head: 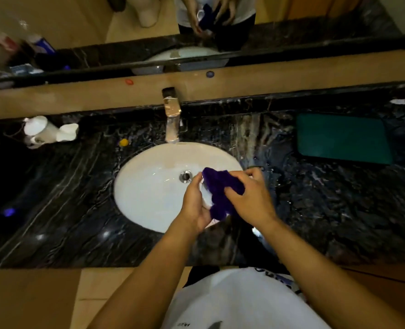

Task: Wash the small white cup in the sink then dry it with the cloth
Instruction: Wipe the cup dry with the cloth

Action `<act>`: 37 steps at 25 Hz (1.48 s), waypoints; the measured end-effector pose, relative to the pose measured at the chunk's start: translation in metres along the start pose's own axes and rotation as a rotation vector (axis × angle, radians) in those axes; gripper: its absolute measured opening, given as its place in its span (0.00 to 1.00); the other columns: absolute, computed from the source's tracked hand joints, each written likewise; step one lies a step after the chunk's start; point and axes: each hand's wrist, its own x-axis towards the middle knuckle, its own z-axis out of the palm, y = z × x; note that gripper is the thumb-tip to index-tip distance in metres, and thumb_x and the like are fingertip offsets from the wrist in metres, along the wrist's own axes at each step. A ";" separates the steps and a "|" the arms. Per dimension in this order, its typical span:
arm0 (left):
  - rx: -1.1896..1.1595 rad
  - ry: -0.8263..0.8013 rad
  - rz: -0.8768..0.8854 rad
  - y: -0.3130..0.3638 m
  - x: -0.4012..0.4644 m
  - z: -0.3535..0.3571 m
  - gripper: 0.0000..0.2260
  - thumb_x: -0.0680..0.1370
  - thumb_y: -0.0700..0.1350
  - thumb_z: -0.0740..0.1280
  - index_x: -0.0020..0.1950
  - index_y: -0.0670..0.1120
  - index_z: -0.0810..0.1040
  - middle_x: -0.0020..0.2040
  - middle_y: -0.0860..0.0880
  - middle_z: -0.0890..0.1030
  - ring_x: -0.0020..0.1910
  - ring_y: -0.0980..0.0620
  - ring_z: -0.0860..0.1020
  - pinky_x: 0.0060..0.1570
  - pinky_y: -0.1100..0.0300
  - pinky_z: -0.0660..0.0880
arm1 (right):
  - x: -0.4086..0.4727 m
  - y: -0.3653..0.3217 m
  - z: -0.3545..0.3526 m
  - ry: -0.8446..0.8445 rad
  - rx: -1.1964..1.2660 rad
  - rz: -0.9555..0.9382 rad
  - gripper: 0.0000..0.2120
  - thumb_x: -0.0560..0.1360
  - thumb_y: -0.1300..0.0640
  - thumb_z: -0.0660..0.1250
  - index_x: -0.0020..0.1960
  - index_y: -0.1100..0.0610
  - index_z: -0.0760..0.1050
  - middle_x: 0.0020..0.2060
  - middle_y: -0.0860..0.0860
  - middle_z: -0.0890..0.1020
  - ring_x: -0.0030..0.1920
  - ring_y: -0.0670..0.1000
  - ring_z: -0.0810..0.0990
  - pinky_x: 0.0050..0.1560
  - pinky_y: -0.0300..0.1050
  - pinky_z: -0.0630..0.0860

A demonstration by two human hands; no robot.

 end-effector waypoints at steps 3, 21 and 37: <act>0.089 0.119 -0.020 0.019 -0.018 -0.047 0.25 0.80 0.63 0.62 0.57 0.41 0.82 0.51 0.39 0.86 0.48 0.41 0.85 0.51 0.48 0.80 | -0.018 -0.036 0.052 -0.065 -0.523 -0.098 0.15 0.76 0.49 0.65 0.62 0.48 0.79 0.51 0.52 0.71 0.42 0.57 0.80 0.42 0.49 0.79; 0.398 0.216 0.146 0.061 -0.062 -0.057 0.15 0.79 0.51 0.64 0.51 0.42 0.85 0.40 0.42 0.85 0.38 0.43 0.83 0.37 0.54 0.79 | -0.007 -0.118 0.032 -0.656 -0.570 -0.588 0.08 0.74 0.47 0.69 0.49 0.47 0.84 0.48 0.46 0.79 0.47 0.50 0.79 0.50 0.50 0.78; 0.402 0.156 0.053 0.073 -0.085 -0.038 0.17 0.81 0.57 0.61 0.59 0.46 0.79 0.48 0.40 0.87 0.48 0.37 0.84 0.40 0.40 0.83 | -0.037 -0.067 0.037 0.100 -0.422 -0.483 0.14 0.74 0.47 0.74 0.58 0.50 0.81 0.48 0.49 0.75 0.42 0.52 0.80 0.39 0.48 0.80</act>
